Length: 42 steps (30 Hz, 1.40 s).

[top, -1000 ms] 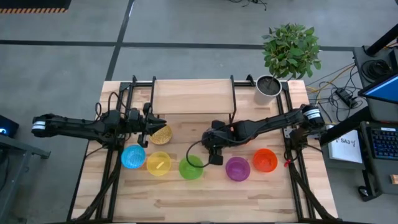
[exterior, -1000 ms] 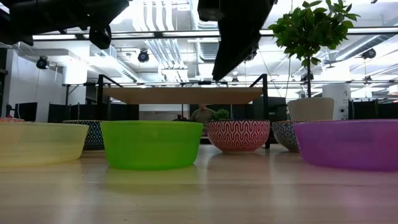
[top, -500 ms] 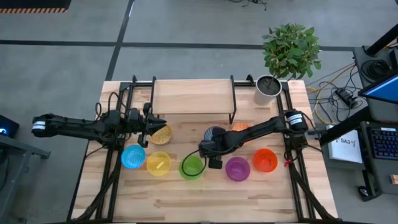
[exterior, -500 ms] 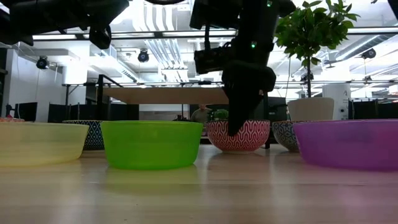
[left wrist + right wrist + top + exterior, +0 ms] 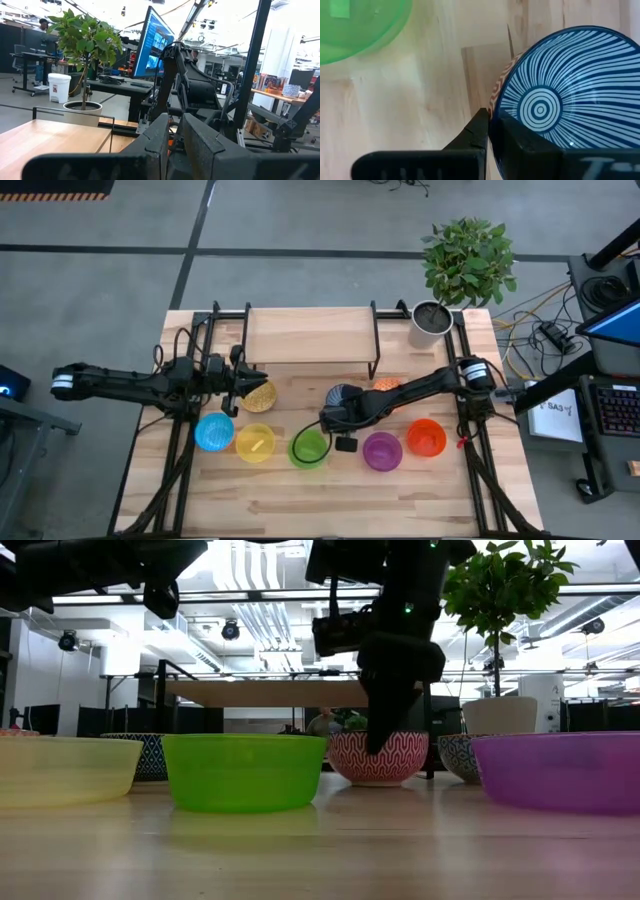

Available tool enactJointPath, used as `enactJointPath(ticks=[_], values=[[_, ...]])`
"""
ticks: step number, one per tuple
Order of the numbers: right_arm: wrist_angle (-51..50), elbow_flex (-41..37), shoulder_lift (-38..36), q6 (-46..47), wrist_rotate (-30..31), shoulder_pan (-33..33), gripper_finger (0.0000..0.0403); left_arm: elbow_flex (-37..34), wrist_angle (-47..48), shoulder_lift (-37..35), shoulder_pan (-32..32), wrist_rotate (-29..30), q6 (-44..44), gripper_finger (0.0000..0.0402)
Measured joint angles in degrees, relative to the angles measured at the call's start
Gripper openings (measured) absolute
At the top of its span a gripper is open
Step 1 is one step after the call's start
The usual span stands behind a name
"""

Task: Place and stack bowls onto a shelf
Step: Put the red bowl on the shelf

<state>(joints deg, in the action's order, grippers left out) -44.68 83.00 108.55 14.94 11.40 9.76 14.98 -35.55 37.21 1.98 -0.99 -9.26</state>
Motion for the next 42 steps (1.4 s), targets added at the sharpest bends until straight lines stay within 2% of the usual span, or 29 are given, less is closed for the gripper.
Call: enactJointPath(ticks=[8, 12, 16, 18, 21, 25, 31, 36, 42], values=[[-3.77, 6.54, -0.46, -5.20, -5.37, 0.13, 0.0013, 0.00, -0.01, 0.00, 0.00, 0.00, 0.00, 0.0040], [-5.83, 13.11, -0.47, -9.69, -9.55, 0.13, 0.0013, 0.00, -0.01, 0.00, 0.00, 0.01, 0.00, 0.0040], [-9.26, 20.57, -0.54, -14.68, -9.76, 0.13, 0.0013, 0.00, -0.02, 0.00, 0.00, 0.03, 0.00, 0.0040], [-11.26, 24.51, -0.54, -16.68, -7.11, 0.08, 0.0012, 0.00, 0.00, 0.00, 0.00, 0.04, 0.58, 0.0040], [-15.68, 29.86, -0.59, -18.90, 1.01, -0.68, 0.0012, 0.00, 0.00, 0.00, 0.00, 0.07, 1.29, 0.0040], [-22.75, 34.65, -0.65, -19.24, 8.55, -4.24, 0.0012, 0.00, 0.00, 0.00, 0.00, 0.11, 1.29, 0.0040], [-29.76, 36.44, -0.65, -18.16, 8.83, -13.99, 0.0012, 0.00, 0.00, 0.00, 0.00, 0.20, 1.27, 0.0040], [-29.15, 35.14, -0.65, -20.08, 0.10, -20.96, 0.0012, 0.00, -0.01, 0.00, 0.00, 0.20, 1.27, 0.0040], [-26.95, 34.23, -0.59, -22.17, -1.37, -24.33, 0.0012, 0.00, 0.00, 0.00, 0.00, 0.20, 1.27, 0.0040]])
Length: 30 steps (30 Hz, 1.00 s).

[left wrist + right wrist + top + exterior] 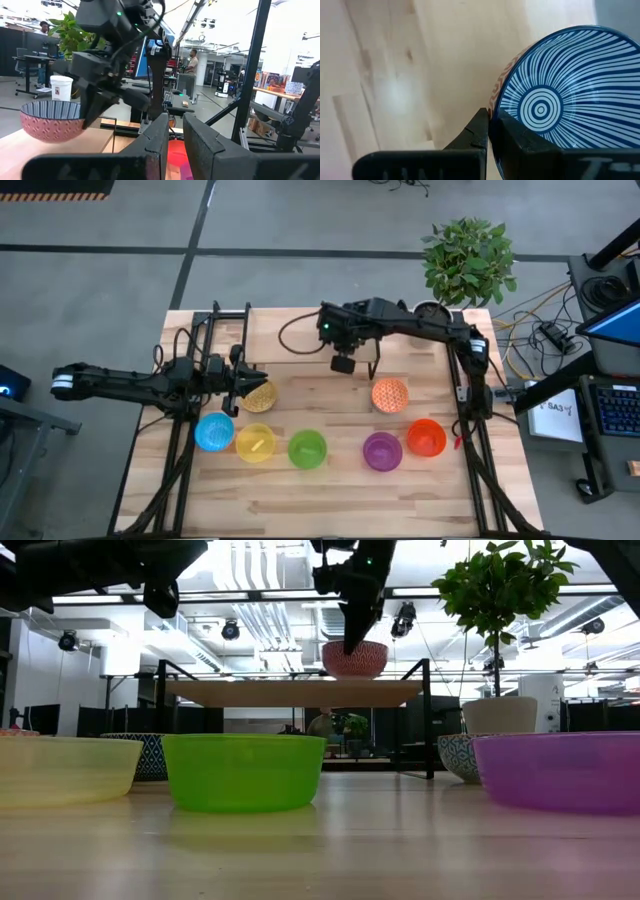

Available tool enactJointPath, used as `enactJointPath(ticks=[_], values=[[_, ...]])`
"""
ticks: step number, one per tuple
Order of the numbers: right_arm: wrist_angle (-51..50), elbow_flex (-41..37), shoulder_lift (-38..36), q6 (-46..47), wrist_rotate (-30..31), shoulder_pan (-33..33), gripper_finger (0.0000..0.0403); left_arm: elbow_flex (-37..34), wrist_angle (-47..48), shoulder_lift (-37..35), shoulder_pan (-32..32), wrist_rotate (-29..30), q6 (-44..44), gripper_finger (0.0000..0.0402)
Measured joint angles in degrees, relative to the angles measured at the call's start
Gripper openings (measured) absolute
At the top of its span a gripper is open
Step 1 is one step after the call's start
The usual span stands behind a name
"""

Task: Place and stack bowls onto a shelf
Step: Put the red bowl on the shelf, then put the yellow bowl on the shelf

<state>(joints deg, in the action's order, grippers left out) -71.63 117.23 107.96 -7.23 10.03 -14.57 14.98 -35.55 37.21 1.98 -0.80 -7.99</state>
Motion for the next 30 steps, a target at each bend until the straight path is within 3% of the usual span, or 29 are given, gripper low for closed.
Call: enactJointPath(ticks=[19, 30], values=[[0.29, -1.73, 0.22, -0.36, 0.04, -0.85, 0.0016, 0.00, -0.02, 0.00, 0.00, 0.13, 0.24, 0.0040], [0.44, -2.42, 0.19, -0.96, 0.67, -0.85, 0.0110, 0.00, -0.02, 0.00, -0.02, 0.22, 0.24, 0.0040]])
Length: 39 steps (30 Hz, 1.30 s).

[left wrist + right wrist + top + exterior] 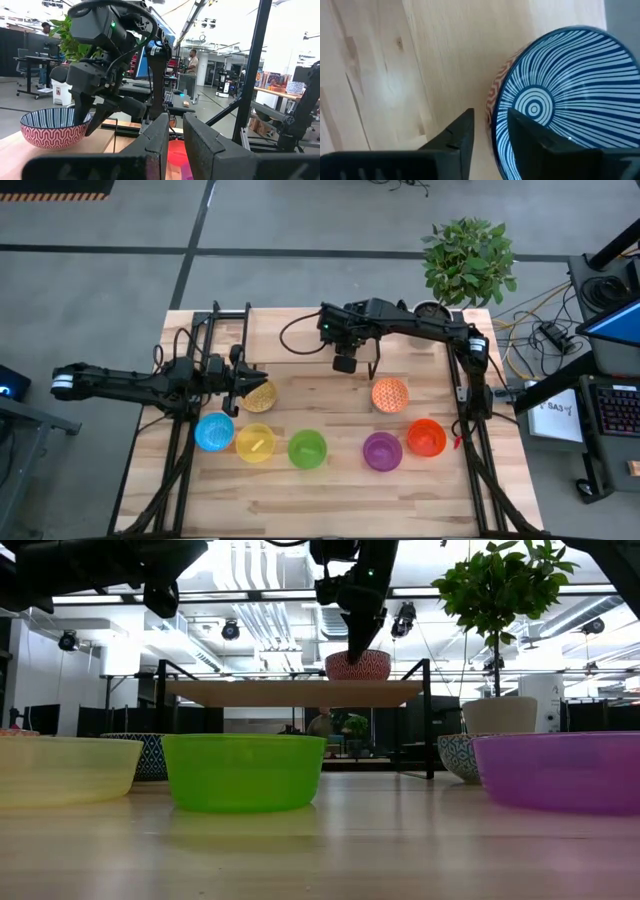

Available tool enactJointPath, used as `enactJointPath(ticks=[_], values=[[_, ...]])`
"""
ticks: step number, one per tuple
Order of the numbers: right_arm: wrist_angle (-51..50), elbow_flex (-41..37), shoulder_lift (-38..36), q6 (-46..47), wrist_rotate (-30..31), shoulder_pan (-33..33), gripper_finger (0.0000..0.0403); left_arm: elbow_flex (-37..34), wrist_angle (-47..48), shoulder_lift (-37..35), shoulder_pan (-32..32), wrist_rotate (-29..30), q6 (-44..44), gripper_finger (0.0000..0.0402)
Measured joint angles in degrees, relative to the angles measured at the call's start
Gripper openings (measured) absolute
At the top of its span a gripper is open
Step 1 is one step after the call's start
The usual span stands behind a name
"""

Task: Place and stack bowls onto a shelf
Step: Put the yellow bowl on the shelf

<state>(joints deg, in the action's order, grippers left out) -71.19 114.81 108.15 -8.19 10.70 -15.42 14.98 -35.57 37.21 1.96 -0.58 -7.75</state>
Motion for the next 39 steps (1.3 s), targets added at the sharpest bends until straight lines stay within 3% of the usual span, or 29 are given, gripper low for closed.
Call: enactJointPath(ticks=[9, 15, 27, 35, 39], values=[[0.26, 1.79, -3.36, 0.63, -0.32, 0.55, 0.0123, 0.00, -0.04, 0.00, 0.00, 0.02, -0.16, 0.0040], [5.84, -4.27, -9.88, -0.90, -0.67, 5.44, 0.0115, 0.00, -0.39, 0.00, -0.05, 0.07, -1.16, 0.0040], [39.50, -42.11, -34.14, -1.87, -0.84, 19.91, 0.0085, 0.00, -2.76, 5.07, -2.08, 0.07, -9.16, 0.0040], [57.47, -62.89, -48.26, -0.44, -0.70, 22.45, 0.0083, 0.10, -15.39, 13.65, -6.75, 0.07, -11.73, 0.0040], [62.31, -70.33, -53.29, 2.31, -0.75, 22.45, 0.0079, 3.92, -14.44, 17.83, -9.63, 0.13, -14.10, 0.0040]])
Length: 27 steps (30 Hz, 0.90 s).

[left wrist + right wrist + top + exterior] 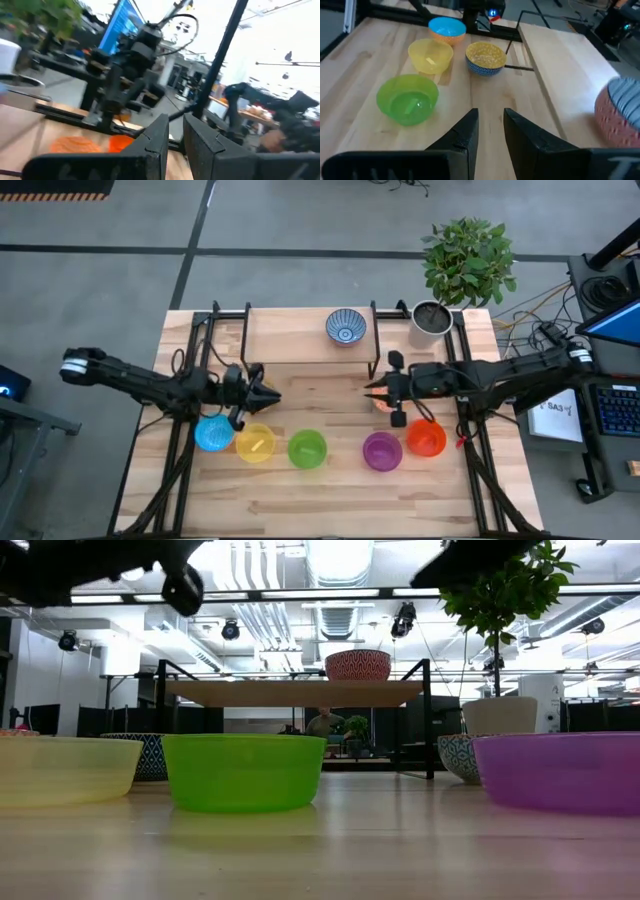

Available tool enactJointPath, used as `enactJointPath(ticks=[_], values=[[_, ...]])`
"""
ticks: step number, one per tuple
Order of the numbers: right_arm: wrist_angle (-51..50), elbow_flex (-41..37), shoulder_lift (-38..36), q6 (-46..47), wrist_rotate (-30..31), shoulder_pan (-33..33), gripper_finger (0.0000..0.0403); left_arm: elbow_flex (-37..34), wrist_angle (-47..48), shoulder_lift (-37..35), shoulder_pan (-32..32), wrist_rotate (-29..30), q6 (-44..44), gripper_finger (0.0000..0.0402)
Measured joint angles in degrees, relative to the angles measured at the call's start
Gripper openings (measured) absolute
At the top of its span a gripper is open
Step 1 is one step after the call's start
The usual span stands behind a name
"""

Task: Place and stack bowls onto a shelf
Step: Put the yellow bowl on the shelf

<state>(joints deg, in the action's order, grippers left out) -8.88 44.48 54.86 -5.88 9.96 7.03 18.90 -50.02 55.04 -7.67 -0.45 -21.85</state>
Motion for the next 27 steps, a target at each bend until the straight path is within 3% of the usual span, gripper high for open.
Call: enactJointPath(ticks=[2, 4, 7, 11, 15, 20, 27], values=[[1.98, -3.14, -1.77, 1.44, -0.65, 0.19, 0.0076, 3.68, 4.55, 2.08, -1.10, -0.02, -1.26, 0.0040], [4.80, -5.90, -2.75, 2.41, -2.45, 0.62, 0.0073, 8.47, 15.05, 3.83, -1.96, 0.00, -2.81, 0.0040], [9.89, -9.59, -3.35, 3.12, -4.42, 2.07, 0.0070, 17.90, 39.86, 6.96, -2.92, 0.38, -5.42, 0.0040], [14.23, -13.00, -3.38, 2.90, -4.44, 3.87, 0.0068, 30.57, 73.78, 14.35, -4.25, 5.25, -12.22, 0.0040], [14.81, -14.33, -3.38, 3.63, -4.35, 4.11, 0.0068, 40.58, 96.70, 22.84, -4.77, 7.02, -18.24, 0.0040], [15.32, -14.85, -3.38, 3.73, -4.02, 4.11, 0.0068, 46.47, 107.76, 30.27, -4.92, 6.79, -19.56, 0.0040], [15.25, -14.97, -3.38, 3.38, -4.09, 4.11, 0.0068, 47.79, 109.91, 33.56, -6.60, -0.86, -13.43, 0.0040]])
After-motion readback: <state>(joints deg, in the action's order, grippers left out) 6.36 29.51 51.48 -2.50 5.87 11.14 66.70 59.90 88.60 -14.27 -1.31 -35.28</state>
